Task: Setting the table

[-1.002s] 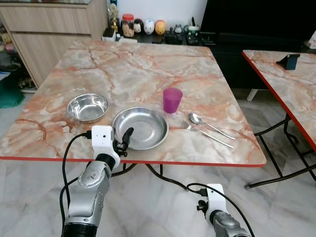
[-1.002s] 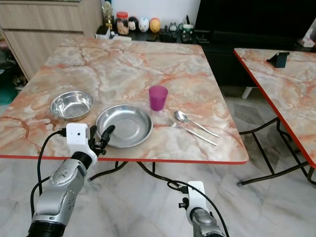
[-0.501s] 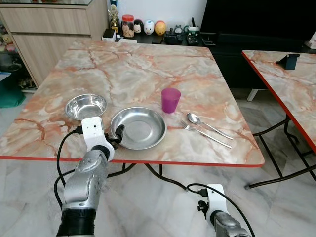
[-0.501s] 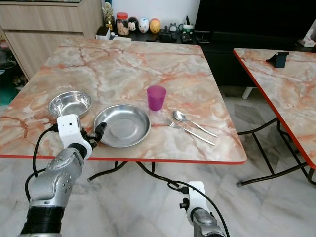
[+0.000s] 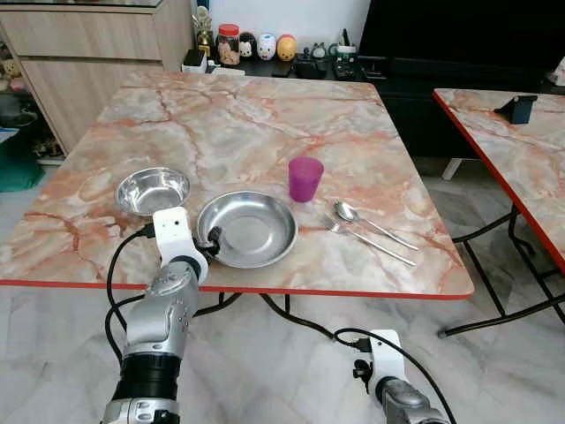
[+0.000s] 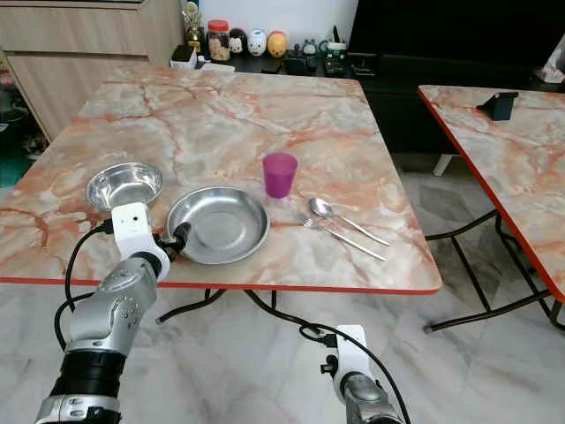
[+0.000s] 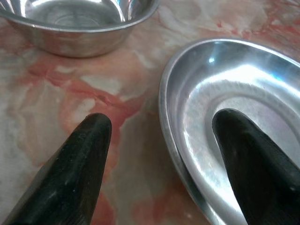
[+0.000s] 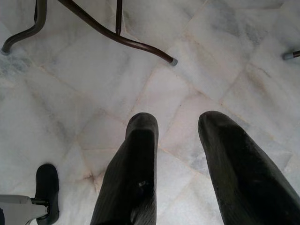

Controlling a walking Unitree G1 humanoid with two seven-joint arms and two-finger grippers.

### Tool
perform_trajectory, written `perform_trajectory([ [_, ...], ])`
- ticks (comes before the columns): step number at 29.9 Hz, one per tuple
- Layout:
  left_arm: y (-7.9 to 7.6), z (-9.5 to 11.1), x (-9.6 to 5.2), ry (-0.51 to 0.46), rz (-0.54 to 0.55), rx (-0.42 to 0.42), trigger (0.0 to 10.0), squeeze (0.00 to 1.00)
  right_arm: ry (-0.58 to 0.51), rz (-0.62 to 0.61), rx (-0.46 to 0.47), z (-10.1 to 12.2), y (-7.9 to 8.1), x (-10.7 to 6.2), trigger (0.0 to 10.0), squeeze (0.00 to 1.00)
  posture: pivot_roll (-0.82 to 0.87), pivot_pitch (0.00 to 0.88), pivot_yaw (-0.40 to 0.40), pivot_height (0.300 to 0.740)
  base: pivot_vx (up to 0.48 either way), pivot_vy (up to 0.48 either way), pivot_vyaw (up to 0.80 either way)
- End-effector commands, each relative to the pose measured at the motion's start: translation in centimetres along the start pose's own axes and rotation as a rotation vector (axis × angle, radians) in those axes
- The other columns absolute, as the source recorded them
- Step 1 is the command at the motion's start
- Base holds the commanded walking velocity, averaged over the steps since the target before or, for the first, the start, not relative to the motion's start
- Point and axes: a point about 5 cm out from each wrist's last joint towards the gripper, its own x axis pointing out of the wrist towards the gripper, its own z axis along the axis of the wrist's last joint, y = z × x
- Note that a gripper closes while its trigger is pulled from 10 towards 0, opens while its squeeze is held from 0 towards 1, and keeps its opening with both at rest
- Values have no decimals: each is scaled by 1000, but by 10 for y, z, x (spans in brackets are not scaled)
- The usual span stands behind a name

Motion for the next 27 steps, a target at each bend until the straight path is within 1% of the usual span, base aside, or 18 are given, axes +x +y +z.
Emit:
perform_trajectory([
  [1,-2,4,2,-15,18,2,10000,0,4,-3,-10,0,-2,0,10000,0,48,0,-82,740,0,0,0],
  [5,-2,4,4,-20,31,-6,10000,0,4,-3,-9,0,-2,0,10000,0,47,0,-81,740,0,0,0],
  [9,-7,2,7,-25,29,-23,10000,0,4,-1,-12,0,-2,0,10000,0,46,0,-81,740,0,0,0],
  [21,-17,-5,11,-27,43,-2,10000,0,4,3,-17,0,-1,0,10000,0,43,0,-80,740,0,0,0],
  [23,-18,-6,12,-30,50,13,10000,0,4,4,-18,0,-1,0,10000,0,43,0,-80,740,0,0,0],
  [27,-21,-9,12,-28,49,11,10000,0,5,6,-19,0,-1,0,10000,0,42,0,-80,740,0,0,0],
])
